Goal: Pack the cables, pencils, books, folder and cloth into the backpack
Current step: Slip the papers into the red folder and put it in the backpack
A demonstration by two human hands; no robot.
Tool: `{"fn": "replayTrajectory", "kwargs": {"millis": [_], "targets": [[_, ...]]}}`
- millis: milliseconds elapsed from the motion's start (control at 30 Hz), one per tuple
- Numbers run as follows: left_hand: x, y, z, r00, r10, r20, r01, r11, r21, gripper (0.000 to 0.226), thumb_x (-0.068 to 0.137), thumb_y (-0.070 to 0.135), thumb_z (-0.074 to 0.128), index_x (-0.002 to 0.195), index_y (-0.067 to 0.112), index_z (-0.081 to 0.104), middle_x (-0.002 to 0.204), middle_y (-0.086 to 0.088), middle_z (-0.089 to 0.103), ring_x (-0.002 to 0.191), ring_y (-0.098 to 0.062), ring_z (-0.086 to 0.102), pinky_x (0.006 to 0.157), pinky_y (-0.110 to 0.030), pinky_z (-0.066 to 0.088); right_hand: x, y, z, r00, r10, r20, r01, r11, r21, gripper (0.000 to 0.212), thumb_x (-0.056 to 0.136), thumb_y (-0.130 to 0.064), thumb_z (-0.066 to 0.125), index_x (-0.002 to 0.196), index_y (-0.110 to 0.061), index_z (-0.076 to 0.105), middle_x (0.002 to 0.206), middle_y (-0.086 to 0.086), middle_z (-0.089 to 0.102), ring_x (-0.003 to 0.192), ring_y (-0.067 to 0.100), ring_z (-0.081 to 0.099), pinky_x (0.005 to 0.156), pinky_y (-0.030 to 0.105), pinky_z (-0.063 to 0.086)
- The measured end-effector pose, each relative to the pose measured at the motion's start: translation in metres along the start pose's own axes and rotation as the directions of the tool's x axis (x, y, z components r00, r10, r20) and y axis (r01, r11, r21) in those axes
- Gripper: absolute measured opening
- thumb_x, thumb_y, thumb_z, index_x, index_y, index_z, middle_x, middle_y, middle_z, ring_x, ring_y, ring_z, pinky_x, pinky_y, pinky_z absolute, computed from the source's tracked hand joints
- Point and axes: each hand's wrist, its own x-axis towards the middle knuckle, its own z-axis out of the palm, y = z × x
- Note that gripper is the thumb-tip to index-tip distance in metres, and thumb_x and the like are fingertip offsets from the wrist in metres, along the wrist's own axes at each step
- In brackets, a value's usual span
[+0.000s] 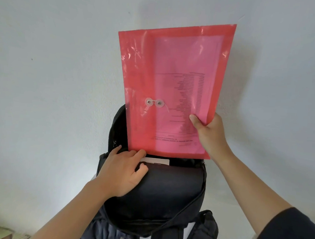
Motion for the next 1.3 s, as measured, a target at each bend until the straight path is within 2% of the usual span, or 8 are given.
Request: {"fn": "replayTrajectory", "kwargs": {"millis": [133, 200, 300, 467, 633, 833, 1000, 1300], "targets": [[-0.006, 0.002, 0.013, 0.983, 0.006, -0.184, 0.003, 0.999, 0.048, 0.034, 0.094, 0.043, 0.031, 0.102, 0.028, 0.061, 0.075, 0.013, 0.059, 0.073, -0.014, 0.058, 0.086, -0.044, 0.033, 0.002, -0.006, 0.004, 0.998, -0.027, 0.056, 0.032, 0.995, -0.094, 0.03, 0.1, -0.017, 0.063, 0.13, -0.014, 0.065, 0.111, -0.011, 0.068, 0.101, 0.002, 0.065, 0.084, 0.009, 0.05], [-0.006, 0.002, 0.014, 0.977, 0.006, -0.212, 0.005, 0.999, 0.05, 0.033, 0.094, 0.043, 0.033, 0.101, 0.028, 0.061, 0.074, 0.014, 0.06, 0.072, -0.013, 0.057, 0.08, -0.041, 0.032, 0.004, -0.008, 0.001, 0.996, -0.052, 0.068, 0.062, 0.986, -0.155, 0.031, 0.101, -0.016, 0.062, 0.132, -0.014, 0.064, 0.107, -0.014, 0.067, 0.098, -0.003, 0.064, 0.083, 0.007, 0.048], [-0.004, -0.001, 0.011, 0.983, 0.042, -0.181, -0.041, 0.999, 0.013, 0.04, 0.095, 0.046, 0.029, 0.106, 0.027, 0.062, 0.082, 0.013, 0.066, 0.076, -0.013, 0.057, 0.082, -0.038, 0.036, 0.005, -0.009, 0.0, 0.99, -0.069, 0.123, 0.096, 0.968, -0.232, 0.03, 0.102, -0.013, 0.06, 0.131, -0.017, 0.064, 0.099, -0.029, 0.061, 0.086, -0.022, 0.059, 0.076, 0.0, 0.044], [-0.004, -0.005, 0.006, 0.983, 0.102, -0.153, -0.109, 0.993, -0.039, 0.043, 0.095, 0.046, 0.03, 0.109, 0.029, 0.067, 0.089, 0.016, 0.07, 0.082, -0.011, 0.061, 0.081, -0.03, 0.037, -0.005, -0.008, 0.025, 0.96, -0.056, 0.274, 0.131, 0.955, -0.265, 0.032, 0.102, -0.016, 0.06, 0.134, -0.02, 0.064, 0.105, -0.018, 0.067, 0.092, -0.004, 0.062, 0.085, 0.011, 0.047], [-0.006, -0.006, -0.004, 0.989, 0.133, -0.071, -0.138, 0.987, -0.079, 0.049, 0.095, 0.048, 0.026, 0.114, 0.031, 0.069, 0.103, 0.017, 0.072, 0.093, -0.009, 0.062, 0.085, -0.032, 0.04, -0.007, -0.011, 0.055, 0.941, -0.039, 0.337, 0.111, 0.974, -0.197, 0.029, 0.101, -0.015, 0.062, 0.129, -0.016, 0.067, 0.112, -0.011, 0.07, 0.099, 0.0, 0.065, 0.084, 0.009, 0.047], [-0.004, -0.008, -0.012, 0.988, 0.157, -0.009, -0.156, 0.974, -0.165, 0.052, 0.092, 0.047, 0.026, 0.118, 0.034, 0.069, 0.112, 0.02, 0.071, 0.1, -0.002, 0.061, 0.088, -0.026, 0.038, 0.003, -0.011, 0.056, 0.895, 0.116, 0.431, -0.059, 0.988, -0.143, 0.032, 0.1, -0.015, 0.065, 0.131, -0.021, 0.065, 0.12, -0.01, 0.07, 0.113, 0.009, 0.065, 0.099, 0.029, 0.051], [-0.001, -0.003, -0.014, 0.991, 0.136, -0.008, -0.134, 0.967, -0.215, 0.053, 0.086, 0.047, 0.027, 0.114, 0.034, 0.071, 0.113, 0.023, 0.07, 0.103, 0.002, 0.061, 0.093, -0.025, 0.04, -0.025, 0.011, 0.041, 0.885, 0.233, 0.403, -0.208, 0.972, -0.106, 0.037, 0.1, -0.02, 0.064, 0.136, -0.023, 0.06, 0.12, -0.012, 0.069, 0.113, 0.007, 0.064, 0.103, 0.034, 0.053], [0.002, 0.002, -0.017, 0.993, 0.103, 0.055, -0.091, 0.977, -0.192, 0.057, 0.087, 0.056, 0.021, 0.112, 0.037, 0.069, 0.109, 0.022, 0.068, 0.103, -0.002, 0.06, 0.097, -0.029, 0.042, -0.039, 0.015, 0.039, 0.912, 0.18, 0.369, -0.196, 0.981, 0.006, 0.024, 0.099, -0.023, 0.065, 0.113, -0.043, 0.061, 0.111, -0.019, 0.07, 0.103, -0.003, 0.066, 0.087, 0.014, 0.054]]}}
